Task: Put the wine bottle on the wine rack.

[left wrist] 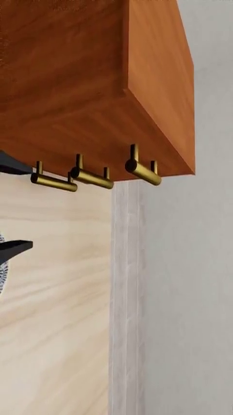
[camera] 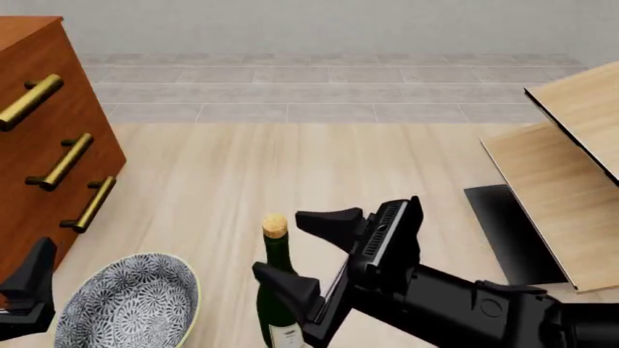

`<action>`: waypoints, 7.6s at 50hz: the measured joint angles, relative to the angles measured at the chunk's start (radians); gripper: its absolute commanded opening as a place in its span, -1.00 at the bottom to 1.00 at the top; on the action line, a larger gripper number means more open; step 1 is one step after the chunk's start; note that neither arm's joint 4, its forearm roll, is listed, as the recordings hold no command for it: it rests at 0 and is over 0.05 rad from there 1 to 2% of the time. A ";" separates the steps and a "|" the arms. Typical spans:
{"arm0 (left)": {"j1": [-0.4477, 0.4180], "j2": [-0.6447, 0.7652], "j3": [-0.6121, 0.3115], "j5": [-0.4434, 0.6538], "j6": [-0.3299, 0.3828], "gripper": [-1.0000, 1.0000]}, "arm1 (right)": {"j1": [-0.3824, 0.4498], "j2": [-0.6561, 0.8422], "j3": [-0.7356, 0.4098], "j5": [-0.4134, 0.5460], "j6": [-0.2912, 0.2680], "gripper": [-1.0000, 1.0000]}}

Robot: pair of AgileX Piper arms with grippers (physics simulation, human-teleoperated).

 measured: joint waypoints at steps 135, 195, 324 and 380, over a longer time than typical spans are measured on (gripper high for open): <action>-0.002 0.000 0.000 -0.034 -0.052 1.00 | -0.396 -0.366 -0.273 0.536 -0.085 -1.00; -0.027 0.000 0.000 -0.030 -0.041 1.00 | -0.731 -0.467 -0.481 0.777 -0.085 -1.00; -0.056 0.000 0.000 -0.048 -0.052 1.00 | -1.302 -0.415 -0.686 0.933 0.093 -1.00; -0.064 0.000 0.000 -0.040 -0.054 1.00 | -1.393 -0.342 -0.626 0.875 0.177 -1.00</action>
